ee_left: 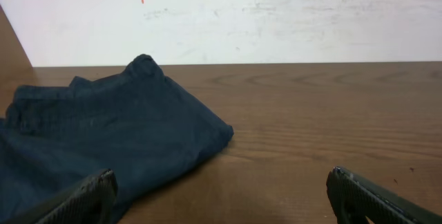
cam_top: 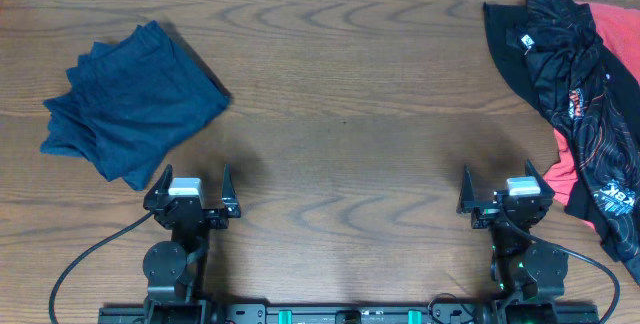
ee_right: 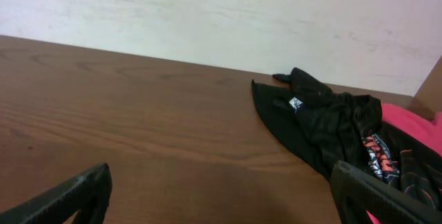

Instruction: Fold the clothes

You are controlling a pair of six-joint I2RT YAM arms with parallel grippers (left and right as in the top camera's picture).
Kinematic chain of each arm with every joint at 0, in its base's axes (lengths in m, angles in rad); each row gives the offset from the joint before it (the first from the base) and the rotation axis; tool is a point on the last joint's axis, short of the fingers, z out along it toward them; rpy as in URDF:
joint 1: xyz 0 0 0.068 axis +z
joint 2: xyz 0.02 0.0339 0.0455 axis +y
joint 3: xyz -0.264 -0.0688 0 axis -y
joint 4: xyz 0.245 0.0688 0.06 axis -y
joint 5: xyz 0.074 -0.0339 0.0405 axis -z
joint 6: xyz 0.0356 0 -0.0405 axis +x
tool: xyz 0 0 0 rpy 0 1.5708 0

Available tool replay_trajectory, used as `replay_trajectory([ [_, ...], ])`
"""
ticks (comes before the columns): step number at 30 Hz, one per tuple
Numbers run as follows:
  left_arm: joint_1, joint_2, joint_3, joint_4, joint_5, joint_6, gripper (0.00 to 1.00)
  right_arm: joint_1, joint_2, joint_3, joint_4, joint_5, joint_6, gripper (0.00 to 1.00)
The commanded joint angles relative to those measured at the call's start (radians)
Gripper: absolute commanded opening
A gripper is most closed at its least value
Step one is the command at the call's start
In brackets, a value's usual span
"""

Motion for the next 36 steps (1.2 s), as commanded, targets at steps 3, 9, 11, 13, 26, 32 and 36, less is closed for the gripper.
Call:
replay_trajectory([
  [3, -0.004, -0.007, -0.017, -0.035, -0.010, 0.016, 0.98, -0.008, -0.005, -0.004, 0.000, 0.000, -0.010, 0.99],
  [9, -0.004, -0.007, -0.017, -0.035, -0.010, 0.016, 0.98, -0.008, -0.005, -0.004, 0.000, 0.000, -0.010, 0.99],
  [11, -0.004, -0.007, -0.017, -0.035, -0.010, 0.016, 0.98, -0.008, -0.005, -0.004, 0.000, 0.000, -0.010, 0.99],
  [13, -0.004, -0.007, -0.017, -0.035, -0.009, 0.016, 0.98, -0.008, -0.005, -0.004, 0.000, -0.002, -0.009, 0.99],
  [26, -0.004, -0.007, -0.001, -0.040, -0.005, -0.048, 0.98, -0.008, -0.002, 0.005, 0.014, -0.045, 0.083, 0.99],
  [32, -0.004, 0.034, 0.075, -0.078, -0.001, -0.111, 0.98, -0.008, 0.069, 0.074, -0.034, 0.047, 0.129, 0.99],
  [36, -0.004, 0.128, 0.177, -0.159, -0.002, -0.112, 0.98, -0.008, 0.195, 0.166, -0.072, 0.113, 0.128, 0.99],
])
